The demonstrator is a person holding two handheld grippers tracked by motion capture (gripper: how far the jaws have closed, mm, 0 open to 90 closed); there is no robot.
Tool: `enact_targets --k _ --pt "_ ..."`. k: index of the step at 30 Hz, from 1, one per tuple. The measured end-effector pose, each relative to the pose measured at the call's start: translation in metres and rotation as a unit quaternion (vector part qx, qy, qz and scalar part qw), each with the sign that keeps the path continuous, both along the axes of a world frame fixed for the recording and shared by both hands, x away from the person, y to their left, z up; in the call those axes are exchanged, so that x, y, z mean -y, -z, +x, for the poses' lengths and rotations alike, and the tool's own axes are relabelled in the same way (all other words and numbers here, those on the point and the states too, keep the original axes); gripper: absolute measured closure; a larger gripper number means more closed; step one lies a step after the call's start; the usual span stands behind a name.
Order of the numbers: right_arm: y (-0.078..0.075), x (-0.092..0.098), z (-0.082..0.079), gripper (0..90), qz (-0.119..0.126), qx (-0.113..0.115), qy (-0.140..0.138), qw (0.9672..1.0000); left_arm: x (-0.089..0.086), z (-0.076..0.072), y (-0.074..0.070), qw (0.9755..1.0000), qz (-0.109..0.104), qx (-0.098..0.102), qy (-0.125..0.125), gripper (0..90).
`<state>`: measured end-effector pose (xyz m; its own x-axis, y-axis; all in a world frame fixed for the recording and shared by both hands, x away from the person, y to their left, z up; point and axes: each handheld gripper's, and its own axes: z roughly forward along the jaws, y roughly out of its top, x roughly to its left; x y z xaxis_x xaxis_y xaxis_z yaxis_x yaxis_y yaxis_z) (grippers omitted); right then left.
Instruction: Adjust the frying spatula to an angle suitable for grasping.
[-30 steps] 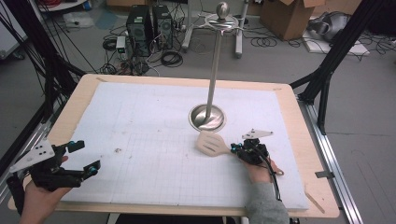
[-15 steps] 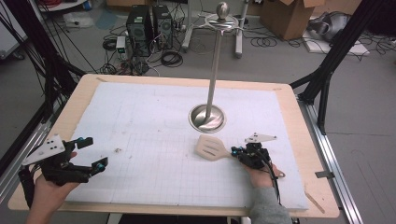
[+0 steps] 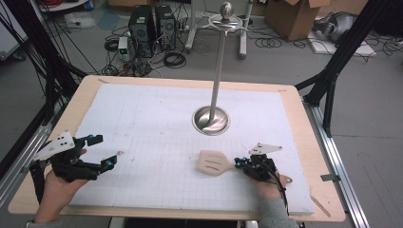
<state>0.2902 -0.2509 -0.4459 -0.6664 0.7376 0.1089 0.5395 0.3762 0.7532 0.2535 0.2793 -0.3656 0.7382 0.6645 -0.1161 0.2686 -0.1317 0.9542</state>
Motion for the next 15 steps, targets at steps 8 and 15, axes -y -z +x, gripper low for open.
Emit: enact_targets --k 8,15 --pt "-0.001 -0.001 -0.016 90.0 0.0 -0.007 -0.015 0.9999 0.005 0.009 -0.002 1.0 -0.003 0.004 0.008 5.1" --pt "-0.002 -0.002 -0.023 90.0 -0.006 -0.004 -0.02 0.9998 0.012 0.014 -0.002 0.9998 -0.003 0.004 0.018 5.1"
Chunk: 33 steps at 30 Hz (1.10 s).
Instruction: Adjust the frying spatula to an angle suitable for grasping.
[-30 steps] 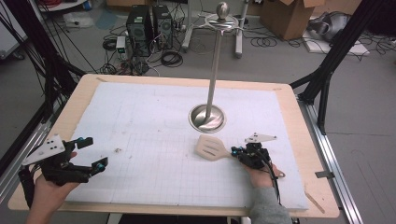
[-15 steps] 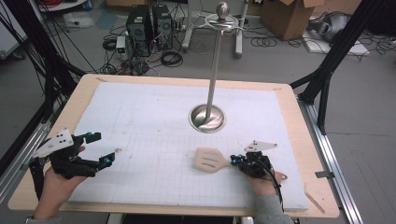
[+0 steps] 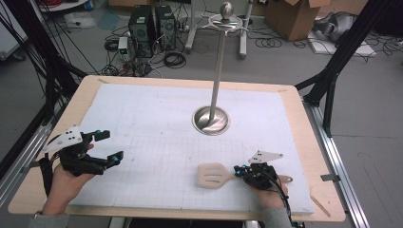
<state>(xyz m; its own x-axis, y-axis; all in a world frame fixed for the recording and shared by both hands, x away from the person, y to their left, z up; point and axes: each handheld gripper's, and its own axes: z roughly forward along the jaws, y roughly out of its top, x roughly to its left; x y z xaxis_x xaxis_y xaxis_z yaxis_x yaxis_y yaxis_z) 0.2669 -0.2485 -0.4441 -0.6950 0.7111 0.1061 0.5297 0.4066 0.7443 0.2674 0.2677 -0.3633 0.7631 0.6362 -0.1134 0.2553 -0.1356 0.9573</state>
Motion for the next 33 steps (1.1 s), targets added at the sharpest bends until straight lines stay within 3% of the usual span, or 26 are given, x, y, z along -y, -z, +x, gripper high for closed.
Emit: enact_targets --k 2,5,9,19,33 --pt "-0.001 0.0 0.0 90.0 -0.002 0.009 -0.004 1.0 0.002 0.001 0.0 1.0 0.0 -0.001 0.002 5.0" --pt "-0.006 0.006 -0.004 90.0 0.028 0.03 0.008 0.9991 0.004 0.003 0.0 1.0 0.002 0.0 0.005 5.0" --pt "-0.01 0.022 -0.011 90.0 0.029 0.043 0.031 0.9981 0.004 0.006 -0.002 1.0 -0.002 0.002 0.005 5.0" --pt "-0.008 0.064 -0.034 90.0 0.057 0.038 0.089 0.9937 0.015 0.017 -0.005 0.9997 -0.013 0.007 0.022 5.0" --pt "-0.002 0.101 -0.06 90.0 0.057 0.025 0.142 0.9879 0.033 0.035 -0.005 0.999 -0.015 0.006 0.043 5.1"
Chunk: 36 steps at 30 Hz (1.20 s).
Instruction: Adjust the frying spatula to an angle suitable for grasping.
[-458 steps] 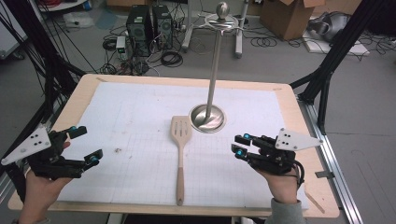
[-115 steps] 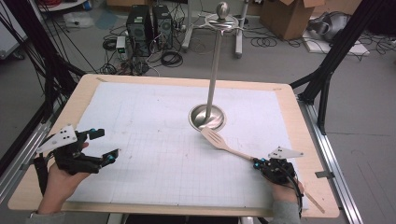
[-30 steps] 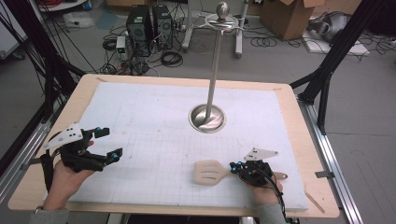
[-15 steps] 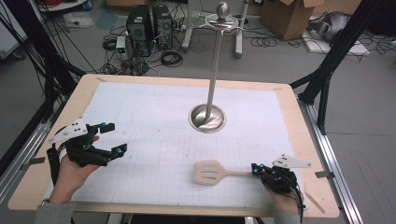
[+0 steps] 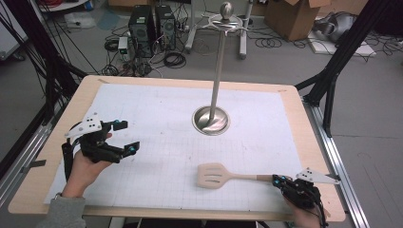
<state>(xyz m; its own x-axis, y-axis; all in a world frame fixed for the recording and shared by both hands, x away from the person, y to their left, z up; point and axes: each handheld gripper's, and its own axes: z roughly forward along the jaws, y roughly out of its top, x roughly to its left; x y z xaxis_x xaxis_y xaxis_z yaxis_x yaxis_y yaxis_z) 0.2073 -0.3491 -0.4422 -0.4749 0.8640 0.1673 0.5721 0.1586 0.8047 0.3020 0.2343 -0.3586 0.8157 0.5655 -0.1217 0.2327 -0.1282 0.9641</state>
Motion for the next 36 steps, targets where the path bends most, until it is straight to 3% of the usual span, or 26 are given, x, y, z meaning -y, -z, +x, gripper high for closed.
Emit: enact_targets --k 9,25,36 --pt "0.011 0.013 -0.004 90.0 -0.011 -0.028 0.015 0.9994 0.002 0.003 0.001 1.0 0.001 -0.002 0.003 5.0" --pt "0.007 0.011 0.008 90.0 -0.012 0.003 0.024 0.9996 -0.005 -0.004 0.004 0.9999 0.005 -0.006 -0.011 5.0" --pt "0.007 0.004 0.025 90.0 -0.035 0.017 0.034 0.9986 -0.018 -0.014 0.004 0.9996 0.008 -0.006 -0.028 5.0"
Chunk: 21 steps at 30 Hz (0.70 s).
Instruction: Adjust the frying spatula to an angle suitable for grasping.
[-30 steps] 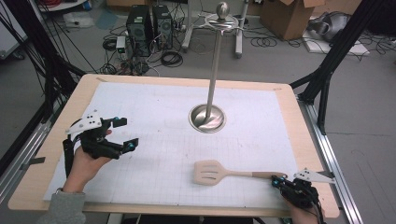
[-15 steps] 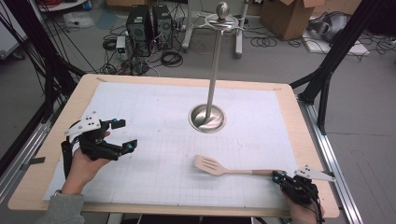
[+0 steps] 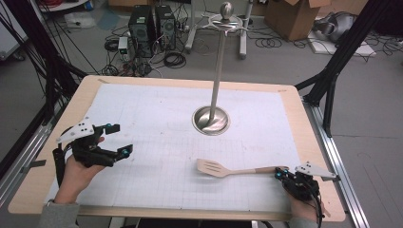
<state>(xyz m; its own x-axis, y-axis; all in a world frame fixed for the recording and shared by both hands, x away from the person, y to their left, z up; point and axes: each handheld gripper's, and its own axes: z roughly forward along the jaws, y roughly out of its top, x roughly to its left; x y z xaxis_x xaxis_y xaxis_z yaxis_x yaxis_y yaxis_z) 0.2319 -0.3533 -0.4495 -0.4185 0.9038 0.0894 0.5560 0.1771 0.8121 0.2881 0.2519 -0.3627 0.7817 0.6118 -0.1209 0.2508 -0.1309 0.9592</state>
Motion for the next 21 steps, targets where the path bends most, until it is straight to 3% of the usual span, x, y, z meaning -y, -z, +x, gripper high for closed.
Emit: enact_targets --k 9,21 --pt "-0.001 -0.005 0.016 90.0 -0.01 0.003 0.008 0.9999 -0.011 -0.011 0.0 0.9998 0.008 0.003 -0.016 5.1" --pt "-0.001 -0.017 0.039 90.0 -0.024 0.006 0.019 0.9995 -0.029 -0.027 -0.001 0.9991 0.003 0.002 -0.041 5.1"
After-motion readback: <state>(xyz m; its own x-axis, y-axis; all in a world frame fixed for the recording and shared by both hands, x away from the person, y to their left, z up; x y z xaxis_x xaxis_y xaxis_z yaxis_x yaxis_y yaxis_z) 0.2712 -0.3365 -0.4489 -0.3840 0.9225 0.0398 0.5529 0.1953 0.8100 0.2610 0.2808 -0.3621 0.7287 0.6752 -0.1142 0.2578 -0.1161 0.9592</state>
